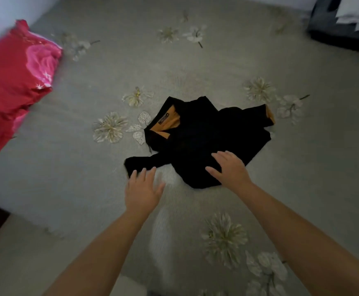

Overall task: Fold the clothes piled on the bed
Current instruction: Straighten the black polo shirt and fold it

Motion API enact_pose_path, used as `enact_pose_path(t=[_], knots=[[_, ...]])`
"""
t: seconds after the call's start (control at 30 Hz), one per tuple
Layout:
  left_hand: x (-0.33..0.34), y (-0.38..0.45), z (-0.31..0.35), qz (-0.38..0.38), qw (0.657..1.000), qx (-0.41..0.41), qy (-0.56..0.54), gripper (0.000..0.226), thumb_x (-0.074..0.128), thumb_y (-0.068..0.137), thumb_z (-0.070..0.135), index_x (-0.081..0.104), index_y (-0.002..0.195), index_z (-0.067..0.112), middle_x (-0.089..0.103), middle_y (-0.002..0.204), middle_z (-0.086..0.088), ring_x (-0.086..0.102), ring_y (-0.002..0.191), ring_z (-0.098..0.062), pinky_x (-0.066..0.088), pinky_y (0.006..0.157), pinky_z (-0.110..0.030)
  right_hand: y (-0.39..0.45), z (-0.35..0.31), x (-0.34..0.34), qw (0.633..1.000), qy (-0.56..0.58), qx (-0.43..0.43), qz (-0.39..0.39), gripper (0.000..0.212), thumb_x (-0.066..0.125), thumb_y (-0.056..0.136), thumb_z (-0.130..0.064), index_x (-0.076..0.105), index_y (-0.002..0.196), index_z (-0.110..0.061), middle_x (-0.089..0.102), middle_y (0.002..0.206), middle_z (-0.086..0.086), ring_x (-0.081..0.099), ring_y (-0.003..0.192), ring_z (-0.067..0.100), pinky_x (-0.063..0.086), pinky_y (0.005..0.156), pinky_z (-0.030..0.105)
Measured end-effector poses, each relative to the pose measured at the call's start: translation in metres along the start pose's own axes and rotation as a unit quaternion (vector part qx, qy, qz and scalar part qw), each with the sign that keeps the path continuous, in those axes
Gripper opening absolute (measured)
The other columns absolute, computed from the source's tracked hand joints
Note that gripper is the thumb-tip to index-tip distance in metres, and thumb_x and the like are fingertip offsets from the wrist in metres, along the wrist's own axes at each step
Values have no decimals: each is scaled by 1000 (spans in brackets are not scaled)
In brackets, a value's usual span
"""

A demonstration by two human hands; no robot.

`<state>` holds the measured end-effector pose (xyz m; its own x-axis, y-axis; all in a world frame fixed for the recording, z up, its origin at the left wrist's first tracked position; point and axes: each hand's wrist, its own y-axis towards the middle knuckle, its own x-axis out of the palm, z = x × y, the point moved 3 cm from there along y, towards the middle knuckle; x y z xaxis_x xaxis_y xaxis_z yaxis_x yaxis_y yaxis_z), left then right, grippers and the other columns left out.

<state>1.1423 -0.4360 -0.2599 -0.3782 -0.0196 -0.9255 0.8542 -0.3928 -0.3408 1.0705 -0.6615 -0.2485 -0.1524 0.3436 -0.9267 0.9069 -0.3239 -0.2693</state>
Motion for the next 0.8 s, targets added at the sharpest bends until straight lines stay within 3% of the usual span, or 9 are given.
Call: enact_pose_path(t=[0.1, 0.2, 0.3, 0.4, 0.5, 0.57, 0.63, 0.7, 0.8], knots=[[29, 57, -10, 2, 1000, 11, -5, 64, 37, 93, 49, 23, 145, 15, 27, 150, -14, 18, 140, -32, 19, 113, -44, 61, -4, 28, 1000, -1, -7, 1, 63, 46, 90, -48, 30, 143, -17, 26, 151, 6, 18, 141, 22, 20, 114, 39], [63, 114, -16, 59, 996, 61, -31, 69, 36, 82, 53, 51, 128, 4, 55, 124, -25, 49, 117, -45, 37, 92, -63, 109, -3, 60, 1000, -6, -12, -3, 70, 51, 87, -49, 26, 145, -18, 16, 154, 6, 12, 142, 23, 16, 115, 42], [95, 140, -20, 96, 988, 105, -52, 67, 30, 86, 57, 51, 126, 8, 63, 108, -21, 56, 109, -37, 30, 91, -65, 137, 7, 89, 1000, -10, -20, -16, 70, 56, 84, -47, 30, 143, -19, 14, 154, 5, 9, 143, 25, 15, 115, 44], [106, 153, -20, 171, 966, 160, -113, 60, 18, 94, 54, 52, 119, 11, 58, 77, -15, 47, 84, -24, 41, 86, -55, 153, 14, 101, 998, 0, -54, 17, 46, 63, 81, -35, 61, 119, -10, 40, 143, 14, 29, 135, 38, 27, 107, 48], [100, 161, -15, 167, 943, 209, -200, 66, 22, 96, 51, 69, 98, 4, 53, 62, -10, 50, 61, -26, 46, 62, -37, 156, 22, 99, 993, 20, -86, 80, 22, 64, 71, -21, 72, 68, -1, 70, 96, 17, 61, 98, 44, 41, 88, 48], [91, 162, -13, 125, 932, 234, -246, 62, 29, 95, 50, 72, 91, 4, 54, 62, -8, 48, 60, -22, 39, 60, -27, 149, 23, 92, 993, 17, -101, 59, 27, 65, 74, -26, 71, 77, 0, 69, 99, 17, 61, 100, 40, 41, 90, 42], [82, 159, -14, 93, 925, 238, -281, 51, 41, 88, 45, 73, 91, 5, 50, 62, 1, 44, 64, -16, 32, 62, -17, 139, 26, 87, 996, 4, -92, -5, 50, 71, 74, -28, 61, 115, -2, 53, 129, 17, 46, 123, 34, 30, 101, 32], [77, 154, -15, 53, 922, 217, -318, 48, 42, 81, 43, 73, 94, 8, 41, 65, 15, 40, 68, -8, 29, 66, -13, 136, 28, 85, 994, -33, -102, -33, 64, 73, 74, -24, 49, 131, -6, 42, 139, 17, 39, 128, 33, 30, 103, 33], [69, 156, -17, 35, 918, 168, -356, 55, 39, 78, 50, 71, 101, 11, 43, 70, 15, 40, 74, -5, 30, 70, -11, 152, 16, 90, 982, -58, -178, -6, 31, 70, 63, -17, 72, 87, 2, 67, 94, 24, 65, 78, 39, 55, 70, 38]])
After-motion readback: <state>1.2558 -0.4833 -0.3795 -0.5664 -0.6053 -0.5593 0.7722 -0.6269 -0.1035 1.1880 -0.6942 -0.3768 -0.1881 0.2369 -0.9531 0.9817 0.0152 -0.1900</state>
